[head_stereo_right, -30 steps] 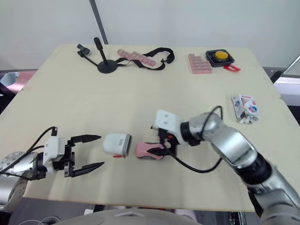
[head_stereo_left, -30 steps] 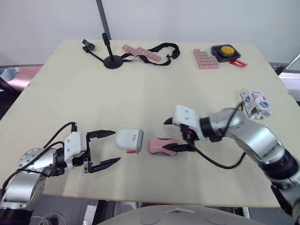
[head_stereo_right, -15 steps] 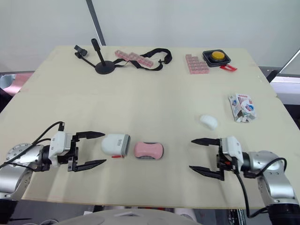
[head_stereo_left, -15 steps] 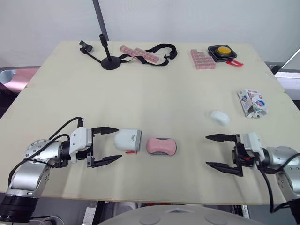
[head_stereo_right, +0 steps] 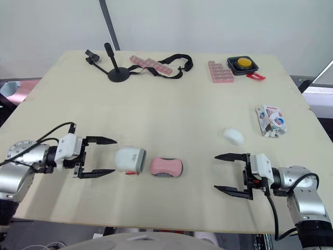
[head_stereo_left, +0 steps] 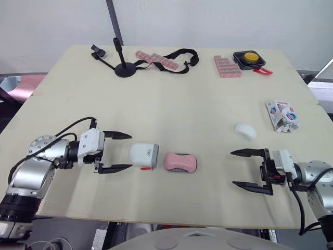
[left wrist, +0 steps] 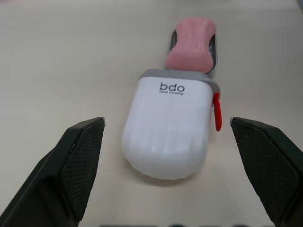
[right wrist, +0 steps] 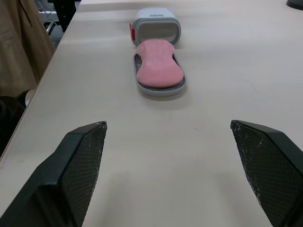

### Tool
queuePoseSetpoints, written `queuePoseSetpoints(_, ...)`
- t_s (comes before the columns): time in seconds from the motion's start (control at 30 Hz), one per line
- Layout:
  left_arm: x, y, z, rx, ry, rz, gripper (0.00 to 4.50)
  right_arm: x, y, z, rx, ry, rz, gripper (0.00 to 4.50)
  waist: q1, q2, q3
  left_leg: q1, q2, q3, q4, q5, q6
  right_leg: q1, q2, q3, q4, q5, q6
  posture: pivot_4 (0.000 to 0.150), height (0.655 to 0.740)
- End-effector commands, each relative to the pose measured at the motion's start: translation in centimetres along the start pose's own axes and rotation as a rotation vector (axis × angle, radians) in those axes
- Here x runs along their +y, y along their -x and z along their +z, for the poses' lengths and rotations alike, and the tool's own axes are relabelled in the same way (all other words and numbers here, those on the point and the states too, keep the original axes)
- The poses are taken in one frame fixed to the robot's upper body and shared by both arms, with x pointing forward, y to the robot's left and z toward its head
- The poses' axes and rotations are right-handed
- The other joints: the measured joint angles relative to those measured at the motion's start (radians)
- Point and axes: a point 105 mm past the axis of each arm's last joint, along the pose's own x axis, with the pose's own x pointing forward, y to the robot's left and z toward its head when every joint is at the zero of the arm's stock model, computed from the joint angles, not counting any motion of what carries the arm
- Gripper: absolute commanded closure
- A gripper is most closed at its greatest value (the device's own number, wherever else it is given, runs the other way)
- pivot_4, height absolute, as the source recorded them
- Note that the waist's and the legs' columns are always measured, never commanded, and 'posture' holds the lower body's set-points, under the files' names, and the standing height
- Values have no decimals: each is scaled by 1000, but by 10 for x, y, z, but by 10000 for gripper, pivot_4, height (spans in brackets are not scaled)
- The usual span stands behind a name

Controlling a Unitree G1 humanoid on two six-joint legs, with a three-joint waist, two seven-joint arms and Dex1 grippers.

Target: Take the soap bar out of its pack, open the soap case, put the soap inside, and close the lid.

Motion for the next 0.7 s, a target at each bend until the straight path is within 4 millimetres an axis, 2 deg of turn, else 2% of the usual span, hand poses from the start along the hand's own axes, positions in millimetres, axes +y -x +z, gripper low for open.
queuePoseSetpoints(0.03,7,-2,-2,37,-31,-28,0,-2,-2,9,-6,32,6,315,0,0,0,0,0,0,0,0,0,0,0,0,0,0,0,1500,7395)
queuePoseSetpoints(0.43,8,-22,-6,98,14,-219,0,5,-1,8,16,21,-18,315,1,0,0,-1,0,0,0,0,-1,0,-1,-1,0,0,0,1500,7395)
queuePoseSetpoints(0.7,9,-37,-12,98,-23,-214,0,5,-1,10,28,22,-30,315,2,0,0,-2,-1,-1,0,0,0,0,-1,0,-1,0,0,1500,7395)
